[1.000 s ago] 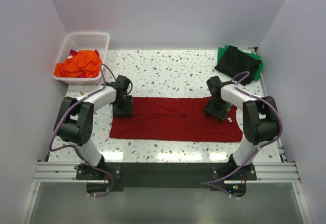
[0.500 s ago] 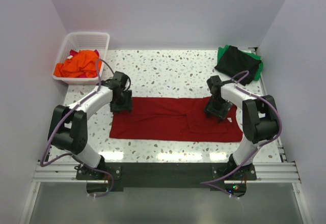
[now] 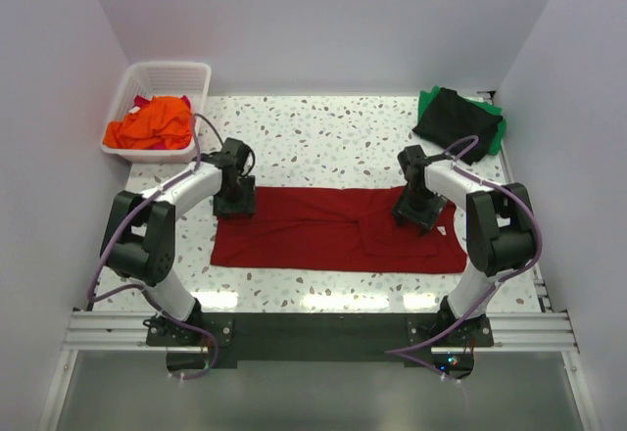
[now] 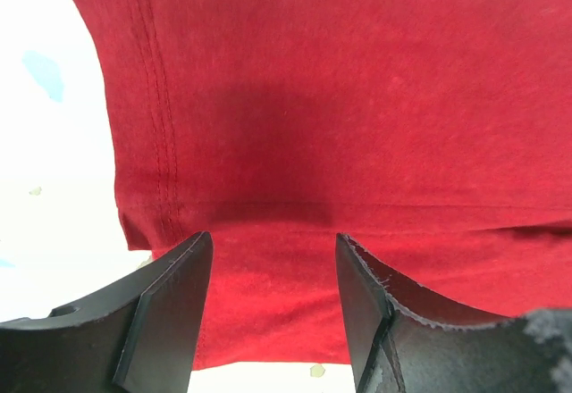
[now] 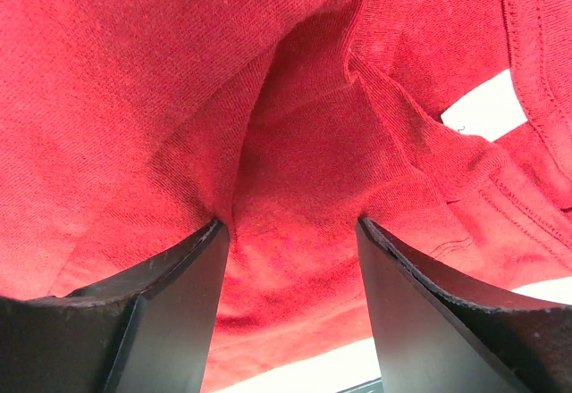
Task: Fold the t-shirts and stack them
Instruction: Fold the tshirt
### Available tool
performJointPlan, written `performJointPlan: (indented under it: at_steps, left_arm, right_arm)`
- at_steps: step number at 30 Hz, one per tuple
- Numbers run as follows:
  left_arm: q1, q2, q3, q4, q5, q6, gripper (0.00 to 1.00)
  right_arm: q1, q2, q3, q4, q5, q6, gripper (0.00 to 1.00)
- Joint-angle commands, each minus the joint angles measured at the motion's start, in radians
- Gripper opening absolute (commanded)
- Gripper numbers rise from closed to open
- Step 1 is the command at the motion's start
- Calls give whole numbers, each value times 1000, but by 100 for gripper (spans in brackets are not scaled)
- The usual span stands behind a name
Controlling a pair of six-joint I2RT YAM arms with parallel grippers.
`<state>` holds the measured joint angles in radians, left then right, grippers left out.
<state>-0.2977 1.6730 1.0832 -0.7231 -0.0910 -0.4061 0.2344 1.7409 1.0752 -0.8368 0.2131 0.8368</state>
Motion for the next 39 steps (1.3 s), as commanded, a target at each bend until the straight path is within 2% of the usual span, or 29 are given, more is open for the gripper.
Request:
performJointPlan:
  at_steps: [1, 12, 19, 32, 39]
  left_arm:
    - [-4, 1, -38, 4, -9, -16, 63]
    - [-1, 82, -100, 59, 33, -42, 63]
    - [0, 67, -155, 56, 86, -53, 63]
    - [-1, -57, -241, 4, 123, -68, 63]
    - [-1, -176, -195, -94, 152, -120, 64]
  right_arm:
    - [-6, 32, -6, 44, 9, -1, 64]
    - [-6, 52, 25, 39, 9, -25, 64]
    - [-4, 118, 98, 31, 6, -74, 64]
    - [-4, 241, 281, -22, 95, -156, 64]
    - [-6, 302, 388, -36, 104, -168, 64]
